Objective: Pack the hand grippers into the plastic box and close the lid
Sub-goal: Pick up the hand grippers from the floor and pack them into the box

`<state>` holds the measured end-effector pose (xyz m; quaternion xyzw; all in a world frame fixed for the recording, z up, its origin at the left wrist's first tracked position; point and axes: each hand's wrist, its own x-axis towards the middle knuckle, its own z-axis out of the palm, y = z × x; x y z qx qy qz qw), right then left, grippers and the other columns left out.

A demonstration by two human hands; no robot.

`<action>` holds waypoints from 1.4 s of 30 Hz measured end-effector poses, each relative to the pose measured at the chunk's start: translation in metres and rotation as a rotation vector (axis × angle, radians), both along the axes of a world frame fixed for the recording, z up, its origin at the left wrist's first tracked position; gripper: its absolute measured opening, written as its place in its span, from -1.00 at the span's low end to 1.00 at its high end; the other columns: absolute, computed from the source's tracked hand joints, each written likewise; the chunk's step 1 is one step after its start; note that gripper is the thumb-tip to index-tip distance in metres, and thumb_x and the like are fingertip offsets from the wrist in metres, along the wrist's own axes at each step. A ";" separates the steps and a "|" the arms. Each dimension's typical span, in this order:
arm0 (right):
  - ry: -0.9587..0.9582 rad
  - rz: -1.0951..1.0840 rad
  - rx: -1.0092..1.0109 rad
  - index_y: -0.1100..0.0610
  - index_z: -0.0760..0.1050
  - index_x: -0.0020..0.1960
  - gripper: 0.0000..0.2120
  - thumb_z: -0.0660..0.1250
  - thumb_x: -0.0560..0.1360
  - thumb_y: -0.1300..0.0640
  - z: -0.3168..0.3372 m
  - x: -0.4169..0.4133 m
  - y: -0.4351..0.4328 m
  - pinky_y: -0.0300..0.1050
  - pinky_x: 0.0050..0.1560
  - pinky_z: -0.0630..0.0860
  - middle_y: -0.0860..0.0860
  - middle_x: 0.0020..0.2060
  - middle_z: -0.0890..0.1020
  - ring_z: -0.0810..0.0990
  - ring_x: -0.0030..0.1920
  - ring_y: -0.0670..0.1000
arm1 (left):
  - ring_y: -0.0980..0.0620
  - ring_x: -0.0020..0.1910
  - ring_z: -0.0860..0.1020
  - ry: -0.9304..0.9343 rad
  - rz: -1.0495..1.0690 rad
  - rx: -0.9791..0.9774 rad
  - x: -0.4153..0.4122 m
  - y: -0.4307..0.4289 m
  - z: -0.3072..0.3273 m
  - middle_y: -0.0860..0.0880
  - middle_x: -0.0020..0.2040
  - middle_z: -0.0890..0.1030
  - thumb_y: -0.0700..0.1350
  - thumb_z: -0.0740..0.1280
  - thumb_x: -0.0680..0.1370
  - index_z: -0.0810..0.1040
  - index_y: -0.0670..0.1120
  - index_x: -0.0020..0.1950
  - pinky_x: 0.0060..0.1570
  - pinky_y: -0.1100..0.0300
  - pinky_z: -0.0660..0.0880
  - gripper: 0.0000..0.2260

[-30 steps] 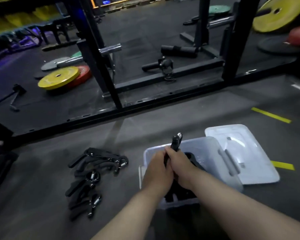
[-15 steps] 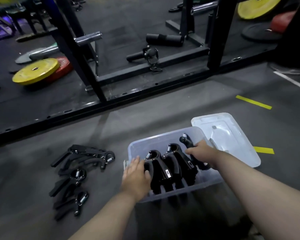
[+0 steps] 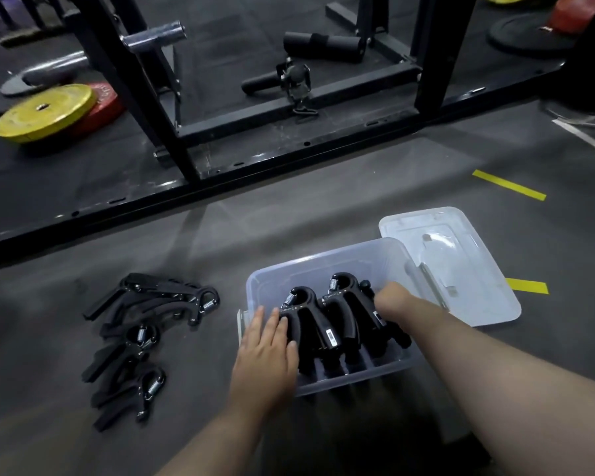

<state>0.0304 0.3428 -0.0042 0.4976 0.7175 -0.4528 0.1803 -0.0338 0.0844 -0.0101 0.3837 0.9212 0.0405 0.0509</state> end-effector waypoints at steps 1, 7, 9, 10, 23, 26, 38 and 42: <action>-0.032 0.015 -0.011 0.36 0.47 0.29 -0.69 0.16 0.58 0.30 -0.003 0.003 -0.001 -0.09 0.03 0.44 0.26 0.18 0.56 0.56 0.20 0.20 | -0.07 0.55 0.11 0.002 0.001 0.007 0.000 -0.001 -0.003 -0.03 0.47 0.38 0.08 -0.01 0.60 0.45 -0.13 0.42 0.46 -0.01 0.10 -0.49; -0.058 -0.149 -0.226 0.27 0.62 0.01 -0.65 0.30 0.29 0.14 -0.113 0.015 0.037 0.29 -0.10 0.64 0.23 -0.16 0.70 0.71 -0.19 0.23 | -0.03 0.56 0.05 -0.003 0.020 0.091 0.000 0.000 -0.005 -0.01 0.48 0.37 0.10 -0.02 0.59 0.45 -0.11 0.43 0.51 0.00 0.11 -0.47; -0.037 -0.202 -0.300 0.28 0.62 -0.02 -0.68 0.33 0.31 0.13 -0.101 0.018 0.030 0.33 -0.10 0.62 0.26 -0.15 0.70 0.71 -0.18 0.27 | -0.03 0.56 0.05 -0.002 0.007 0.094 -0.001 -0.001 -0.007 -0.02 0.48 0.37 0.10 -0.02 0.60 0.45 -0.12 0.43 0.50 -0.01 0.10 -0.48; -0.017 -0.248 -0.321 0.29 0.62 -0.03 -0.71 0.32 0.34 0.13 -0.085 0.019 0.023 0.34 -0.11 0.61 0.27 -0.15 0.70 0.71 -0.18 0.29 | -0.03 0.57 0.03 -0.004 0.005 0.090 -0.001 -0.001 -0.008 -0.02 0.48 0.37 0.10 -0.02 0.60 0.44 -0.12 0.43 0.50 0.00 0.08 -0.47; 0.148 -0.360 -0.265 0.15 0.51 -0.12 -0.67 0.05 0.62 0.03 -0.007 0.010 -0.016 -0.06 -0.22 0.57 0.20 -0.16 0.63 0.60 -0.20 0.16 | -0.01 0.57 -0.05 -0.031 0.022 0.109 -0.002 -0.001 -0.010 -0.01 0.51 0.31 0.13 -0.04 0.59 0.37 -0.12 0.48 0.53 0.00 0.03 -0.43; 0.189 -0.358 -0.175 0.22 0.53 0.02 -0.63 0.03 0.62 0.03 -0.022 0.004 -0.013 0.11 0.26 0.47 0.26 0.15 0.58 0.55 0.12 0.19 | 0.01 0.57 -0.06 -0.031 0.017 0.124 -0.001 -0.001 -0.008 0.00 0.52 0.30 0.14 -0.05 0.58 0.36 -0.11 0.49 0.54 0.04 -0.02 -0.43; 0.233 -0.462 -0.214 0.24 0.59 0.01 -0.65 0.30 0.55 -0.06 -0.032 0.011 -0.007 0.32 0.04 0.59 0.23 -0.09 0.67 0.67 -0.07 0.27 | -0.02 0.57 -0.01 -0.039 0.023 0.141 -0.001 -0.001 -0.010 -0.02 0.50 0.34 0.12 -0.01 0.58 0.39 -0.12 0.47 0.52 -0.03 0.07 -0.45; 0.171 -0.424 -0.267 0.23 0.58 0.04 -0.59 0.25 0.57 -0.13 -0.034 0.014 -0.004 0.28 0.07 0.59 0.23 -0.06 0.68 0.67 -0.03 0.27 | -0.05 0.57 0.01 -0.038 0.021 0.137 0.000 0.002 -0.007 -0.04 0.49 0.36 0.11 0.02 0.58 0.41 -0.14 0.45 0.50 -0.07 0.12 -0.45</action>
